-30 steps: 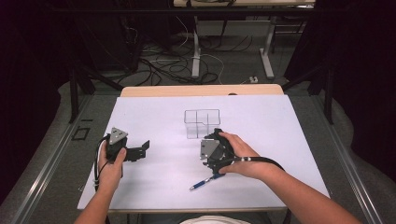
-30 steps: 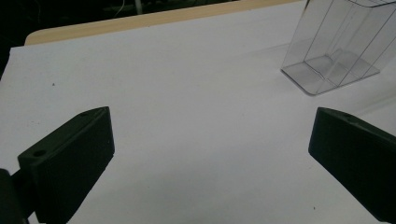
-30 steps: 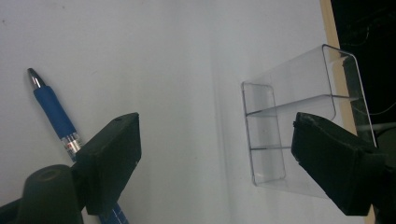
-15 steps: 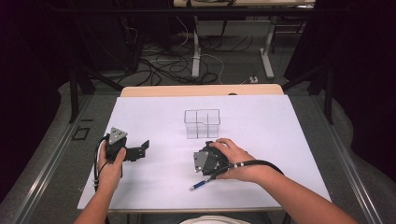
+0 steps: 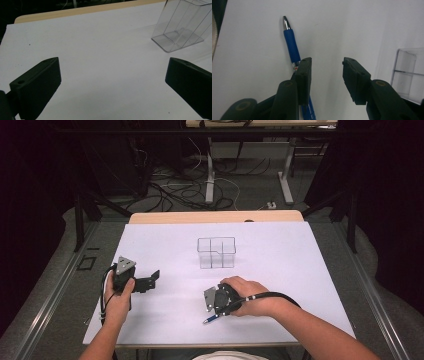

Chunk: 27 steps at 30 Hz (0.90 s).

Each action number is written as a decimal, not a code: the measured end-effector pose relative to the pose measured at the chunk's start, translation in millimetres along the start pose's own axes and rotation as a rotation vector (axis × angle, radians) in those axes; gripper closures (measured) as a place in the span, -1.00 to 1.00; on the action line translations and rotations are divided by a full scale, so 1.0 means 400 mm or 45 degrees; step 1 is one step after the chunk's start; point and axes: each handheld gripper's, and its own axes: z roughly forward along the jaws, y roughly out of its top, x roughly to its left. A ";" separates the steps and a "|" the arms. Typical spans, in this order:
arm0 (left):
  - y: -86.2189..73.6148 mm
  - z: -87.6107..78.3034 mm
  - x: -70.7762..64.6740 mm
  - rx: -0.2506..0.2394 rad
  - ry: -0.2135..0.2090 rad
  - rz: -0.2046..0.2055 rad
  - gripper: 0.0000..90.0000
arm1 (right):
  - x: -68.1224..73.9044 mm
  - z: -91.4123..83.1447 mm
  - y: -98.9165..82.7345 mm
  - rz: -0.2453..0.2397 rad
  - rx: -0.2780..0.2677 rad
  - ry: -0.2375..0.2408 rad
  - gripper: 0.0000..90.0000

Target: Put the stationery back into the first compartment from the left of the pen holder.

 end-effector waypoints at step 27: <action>0.000 0.000 0.003 -0.001 0.002 -0.004 -1.00 | 0.027 0.042 -0.007 -0.135 0.108 0.179 0.59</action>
